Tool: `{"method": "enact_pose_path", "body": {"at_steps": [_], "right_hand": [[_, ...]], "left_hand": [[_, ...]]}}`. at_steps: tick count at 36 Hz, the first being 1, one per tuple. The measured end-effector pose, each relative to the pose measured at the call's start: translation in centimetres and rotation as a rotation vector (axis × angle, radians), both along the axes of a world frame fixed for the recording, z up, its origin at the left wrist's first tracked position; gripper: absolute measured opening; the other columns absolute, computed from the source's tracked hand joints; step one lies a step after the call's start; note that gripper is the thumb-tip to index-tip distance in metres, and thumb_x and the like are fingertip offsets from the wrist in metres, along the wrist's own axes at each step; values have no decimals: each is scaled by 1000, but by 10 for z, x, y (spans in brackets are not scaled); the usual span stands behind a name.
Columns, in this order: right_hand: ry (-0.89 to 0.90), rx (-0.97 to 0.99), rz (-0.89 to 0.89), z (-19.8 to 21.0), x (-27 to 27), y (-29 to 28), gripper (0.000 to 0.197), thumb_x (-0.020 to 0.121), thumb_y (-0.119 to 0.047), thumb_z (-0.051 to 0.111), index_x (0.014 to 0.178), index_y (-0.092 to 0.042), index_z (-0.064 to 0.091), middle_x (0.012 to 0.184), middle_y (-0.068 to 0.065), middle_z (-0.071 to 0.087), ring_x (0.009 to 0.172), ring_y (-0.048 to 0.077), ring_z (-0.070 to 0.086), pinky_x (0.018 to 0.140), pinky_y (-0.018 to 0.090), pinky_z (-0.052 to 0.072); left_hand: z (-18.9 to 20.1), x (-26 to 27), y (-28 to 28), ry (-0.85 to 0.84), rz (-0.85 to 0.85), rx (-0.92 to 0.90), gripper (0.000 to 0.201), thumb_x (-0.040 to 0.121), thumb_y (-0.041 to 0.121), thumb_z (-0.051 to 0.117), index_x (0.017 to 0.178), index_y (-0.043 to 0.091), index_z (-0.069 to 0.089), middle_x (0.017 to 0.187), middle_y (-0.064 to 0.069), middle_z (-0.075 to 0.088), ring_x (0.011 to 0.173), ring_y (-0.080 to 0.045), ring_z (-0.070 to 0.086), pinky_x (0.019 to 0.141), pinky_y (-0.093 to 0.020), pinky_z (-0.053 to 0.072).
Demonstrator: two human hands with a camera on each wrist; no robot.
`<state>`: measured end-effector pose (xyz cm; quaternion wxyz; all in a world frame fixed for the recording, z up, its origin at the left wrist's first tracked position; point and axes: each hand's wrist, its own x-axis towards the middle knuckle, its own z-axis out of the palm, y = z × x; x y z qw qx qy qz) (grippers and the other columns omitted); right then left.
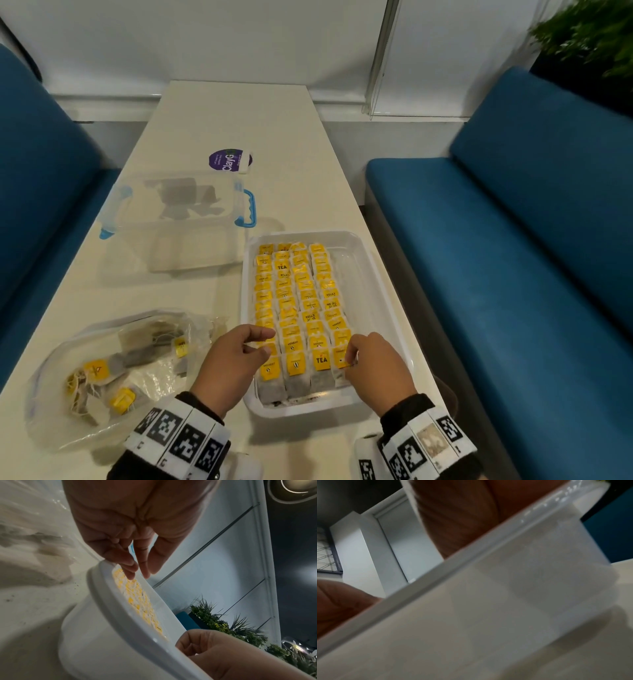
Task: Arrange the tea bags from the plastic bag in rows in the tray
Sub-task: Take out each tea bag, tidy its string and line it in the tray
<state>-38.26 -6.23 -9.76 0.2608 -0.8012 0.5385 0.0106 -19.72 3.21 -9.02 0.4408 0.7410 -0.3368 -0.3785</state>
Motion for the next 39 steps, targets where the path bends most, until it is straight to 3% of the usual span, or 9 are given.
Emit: {"method": "enact_pose_path", "body": {"at_steps": [3,6,12,18,21,25,28,34,39], "right_hand": [[-13,6,-3,-5,1,-1,17,87,-8,49,92,-21,57,92,-2,42,75,15,48,56,16,32],[-3,43,30,-8,2,-2,20,87,-8,49,98,-19,61,94,-2,44,81,15,49,66,21,38],[-28,29,20,6,1,-2,12,89,-18,53,99,-24,57,100,-2,48,83,14,52,72,23,43],[-208,18,76,49,21,-1,17,87,-28,63,102,-24,56,102,-4,55,84,9,53,75,23,45],[-378,79,125,72,45,5,13,84,-27,66,94,-26,57,95,-6,58,71,4,52,62,15,44],[-574,258,193,90,91,21,14,81,-22,69,87,-28,58,90,-1,61,75,17,59,70,37,53],[-594,312,290,94,133,37,15,80,-19,70,85,-25,57,87,-1,59,76,20,58,68,38,52],[-287,154,667,74,211,70,23,86,-8,55,109,-10,60,106,6,59,94,20,55,74,25,42],[102,-173,1083,55,243,97,31,87,-3,50,118,-4,56,117,15,53,106,33,54,86,42,49]], "left_hand": [[0,-1,0,-1,9,-1,22,85,0,60,92,21,65,88,1,64,63,-15,48,57,-21,38],[1,-2,0,-5,8,4,23,85,0,60,91,21,66,78,-3,62,57,-14,45,55,-21,37],[10,1,6,61,-2,-19,22,88,2,58,93,22,64,97,7,65,73,-13,55,59,-18,42],[35,23,25,55,157,-195,27,87,-3,55,86,23,64,88,2,67,63,-4,58,59,-20,46],[47,43,42,6,310,-283,27,88,-4,54,85,21,64,85,-1,67,68,-11,60,58,-15,50],[58,70,71,-214,504,-288,20,87,1,57,87,19,65,85,1,65,77,-14,59,69,-15,48],[54,90,95,-432,583,-151,20,84,2,61,84,22,65,99,-1,60,90,-19,55,79,-28,43],[24,108,122,-570,624,221,25,76,9,72,66,31,66,135,-6,47,123,-30,38,101,-41,30],[2,109,126,-455,451,378,27,82,10,63,99,30,71,134,-8,45,117,-29,47,98,-37,38]]}}
